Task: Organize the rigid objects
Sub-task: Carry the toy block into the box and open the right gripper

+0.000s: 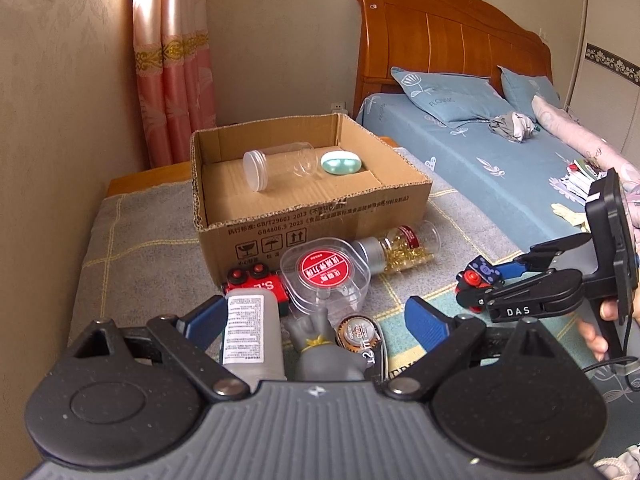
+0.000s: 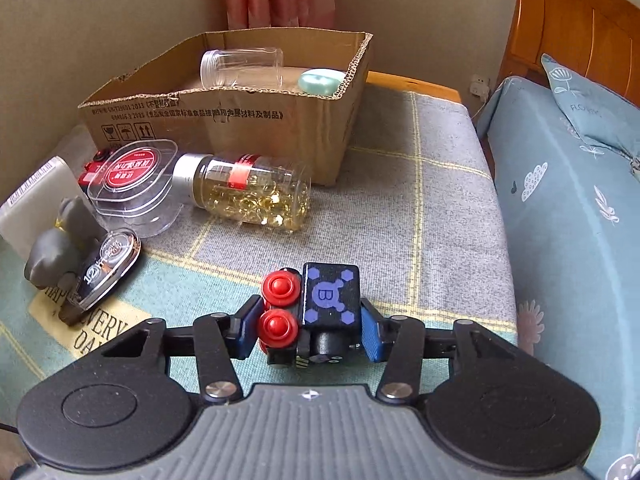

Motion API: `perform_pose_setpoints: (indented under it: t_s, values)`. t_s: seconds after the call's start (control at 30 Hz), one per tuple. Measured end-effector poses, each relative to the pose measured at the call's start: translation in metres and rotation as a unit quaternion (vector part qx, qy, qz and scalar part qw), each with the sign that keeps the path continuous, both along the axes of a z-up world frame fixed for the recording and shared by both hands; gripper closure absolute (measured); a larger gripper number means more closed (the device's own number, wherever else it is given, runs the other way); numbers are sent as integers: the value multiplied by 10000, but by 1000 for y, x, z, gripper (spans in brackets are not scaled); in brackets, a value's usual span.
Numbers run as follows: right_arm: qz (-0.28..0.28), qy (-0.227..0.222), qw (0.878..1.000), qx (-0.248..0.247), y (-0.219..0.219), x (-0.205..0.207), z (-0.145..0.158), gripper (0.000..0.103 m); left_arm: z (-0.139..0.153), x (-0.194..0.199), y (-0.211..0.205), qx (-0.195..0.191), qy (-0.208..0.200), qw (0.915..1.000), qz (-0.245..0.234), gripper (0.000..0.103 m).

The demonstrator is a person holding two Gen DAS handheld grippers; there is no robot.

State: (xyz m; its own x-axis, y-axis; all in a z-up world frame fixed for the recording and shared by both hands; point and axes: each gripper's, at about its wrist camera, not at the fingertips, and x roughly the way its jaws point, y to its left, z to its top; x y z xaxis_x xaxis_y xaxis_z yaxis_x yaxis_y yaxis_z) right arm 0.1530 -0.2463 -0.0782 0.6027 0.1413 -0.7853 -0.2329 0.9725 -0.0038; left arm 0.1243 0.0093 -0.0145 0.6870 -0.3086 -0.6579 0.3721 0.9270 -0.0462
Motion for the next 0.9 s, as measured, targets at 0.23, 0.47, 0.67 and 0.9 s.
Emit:
perform_pose_setpoints:
  t_s: [0.23,0.47,0.67,0.9]
  values:
    - [330,-41,9993,174,-3,5,38,48,-3,-1,0,151,22,9999,53,8]
    - [784,-838,9934,-3,18,34,108,48,-3,-4,10,24,-3,9998,190,7]
    - [867,-1113,9900,5,42,82,133,48,-3,-9,23,-32,-12,9994,359,3]
    - [969,-1248,9874,-4,59,92,130,3,-11,-20,36,86,-27,9983,571,3]
